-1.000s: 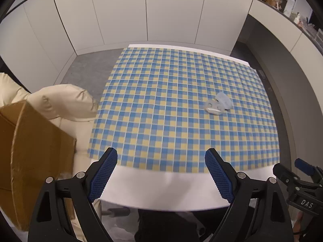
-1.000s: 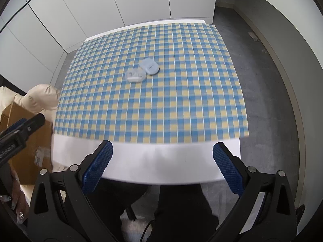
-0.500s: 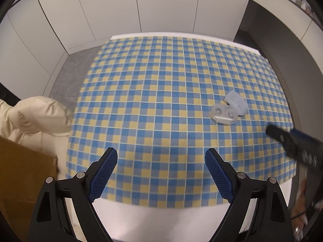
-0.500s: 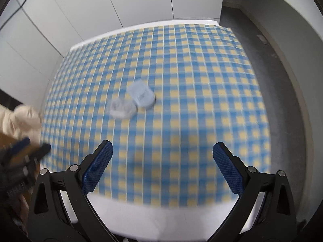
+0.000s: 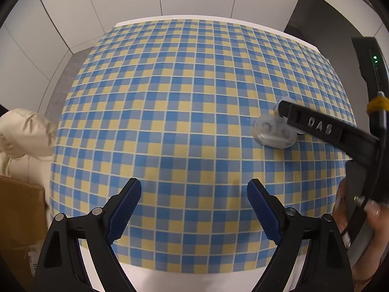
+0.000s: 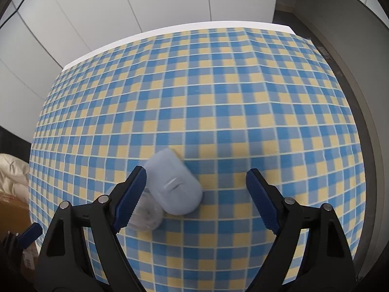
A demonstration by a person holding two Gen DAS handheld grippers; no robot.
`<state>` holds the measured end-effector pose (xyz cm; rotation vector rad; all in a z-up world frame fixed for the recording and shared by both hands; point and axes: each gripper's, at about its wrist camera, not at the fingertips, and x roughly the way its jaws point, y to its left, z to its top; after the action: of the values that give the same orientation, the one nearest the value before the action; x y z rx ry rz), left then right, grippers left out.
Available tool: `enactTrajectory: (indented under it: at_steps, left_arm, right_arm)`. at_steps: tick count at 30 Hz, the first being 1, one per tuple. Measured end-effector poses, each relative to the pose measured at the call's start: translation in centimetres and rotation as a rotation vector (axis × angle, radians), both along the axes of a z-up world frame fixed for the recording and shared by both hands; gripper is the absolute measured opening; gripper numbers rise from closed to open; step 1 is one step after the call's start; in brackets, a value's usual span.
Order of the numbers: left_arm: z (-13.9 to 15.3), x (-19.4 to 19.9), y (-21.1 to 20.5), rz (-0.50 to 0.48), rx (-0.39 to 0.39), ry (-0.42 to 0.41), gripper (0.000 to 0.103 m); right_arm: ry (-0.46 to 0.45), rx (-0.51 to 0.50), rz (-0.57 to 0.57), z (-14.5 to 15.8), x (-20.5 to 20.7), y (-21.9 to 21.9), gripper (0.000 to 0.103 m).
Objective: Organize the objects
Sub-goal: 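Close the right tool on a clear plastic piece while the left tool approaches the clear double-cup case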
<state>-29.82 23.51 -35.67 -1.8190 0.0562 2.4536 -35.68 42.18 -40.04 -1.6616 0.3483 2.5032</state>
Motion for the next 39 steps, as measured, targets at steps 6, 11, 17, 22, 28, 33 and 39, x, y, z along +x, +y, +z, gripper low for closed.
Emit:
enactTrajectory:
  at_steps: [6, 11, 17, 22, 28, 33, 39]
  left_arm:
    - [-1.4, -0.5, 1.8, -0.024, 0.006, -0.026, 0.089]
    - [-2.0, -0.9, 3.3, -0.022, 0.033, -0.036, 0.089]
    - [-3.4, -2.7, 5.2, 0.020, 0.072, -0.026, 0.092]
    - [-3.8, -4.2, 7.3, 0.038, 0.035, 0.029, 0.093]
    - [-3.3, -5.4, 8.8, 0.041, -0.017, 0.113, 0.025]
    - [-2.7, -6.0, 8.4, 0.032, -0.049, 0.100, 0.010]
    - [-2.6, -5.6, 6.2, 0.056, -0.033, 0.077, 0.050]
  right_arm:
    - [0.008, 0.142, 0.090, 0.0, 0.7, -2.2, 0.045]
    - [0.014, 0.139, 0.079, 0.1, 1.3, -2.7, 0.038]
    - [0.008, 0.093, 0.023, 0.8, 4.6, 1.1, 0.038]
    - [0.030, 0.051, -0.012, 1.0, 6.0, 2.8, 0.038]
    - [0.028, 0.084, -0.007, 0.9, 5.8, 2.5, 0.038]
    - [0.026, 0.098, -0.005, 1.0, 5.8, 1.5, 0.038]
    - [0.025, 0.070, -0.016, 0.9, 6.3, 1.8, 0.038]
